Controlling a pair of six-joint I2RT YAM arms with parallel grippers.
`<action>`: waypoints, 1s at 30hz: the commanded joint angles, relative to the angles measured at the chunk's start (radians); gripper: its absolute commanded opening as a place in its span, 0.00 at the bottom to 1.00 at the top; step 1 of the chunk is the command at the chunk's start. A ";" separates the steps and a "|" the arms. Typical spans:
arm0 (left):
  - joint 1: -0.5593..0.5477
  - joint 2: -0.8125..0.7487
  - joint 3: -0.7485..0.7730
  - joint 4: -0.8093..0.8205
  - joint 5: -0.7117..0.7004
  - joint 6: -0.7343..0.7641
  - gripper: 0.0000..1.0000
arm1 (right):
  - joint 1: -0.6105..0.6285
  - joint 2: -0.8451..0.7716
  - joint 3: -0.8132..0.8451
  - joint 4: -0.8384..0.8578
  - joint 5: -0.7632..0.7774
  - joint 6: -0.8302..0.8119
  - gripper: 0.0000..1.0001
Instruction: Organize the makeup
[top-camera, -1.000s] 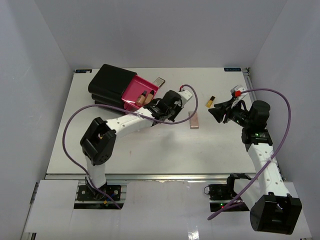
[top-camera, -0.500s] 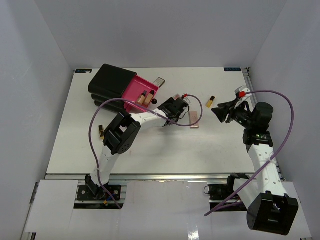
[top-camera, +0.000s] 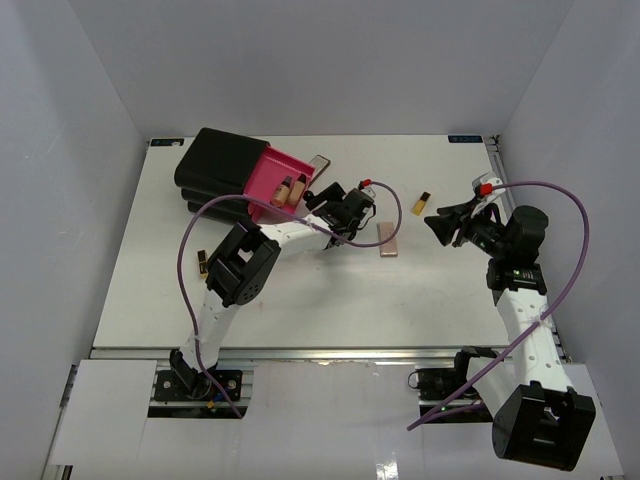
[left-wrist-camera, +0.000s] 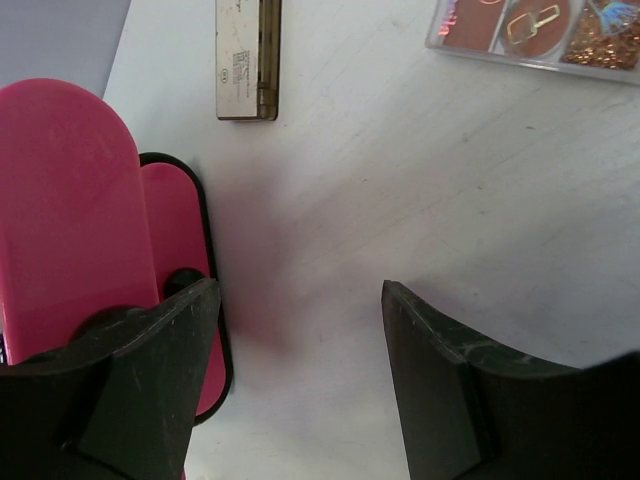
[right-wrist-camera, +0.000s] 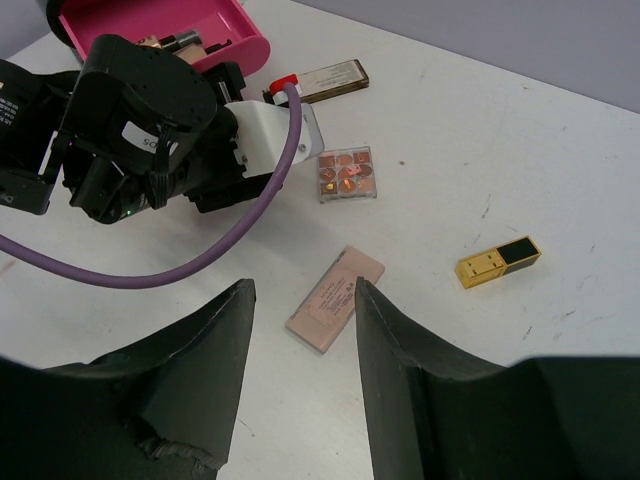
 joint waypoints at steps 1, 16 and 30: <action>0.043 -0.050 0.049 0.061 -0.109 0.048 0.79 | -0.008 -0.011 -0.002 0.047 -0.020 0.007 0.51; 0.106 -0.119 0.057 0.080 -0.138 0.073 0.82 | -0.019 -0.012 -0.004 0.047 -0.026 0.012 0.52; 0.235 -0.193 0.065 0.019 -0.075 -0.008 0.84 | -0.032 -0.015 -0.004 0.048 -0.035 0.015 0.53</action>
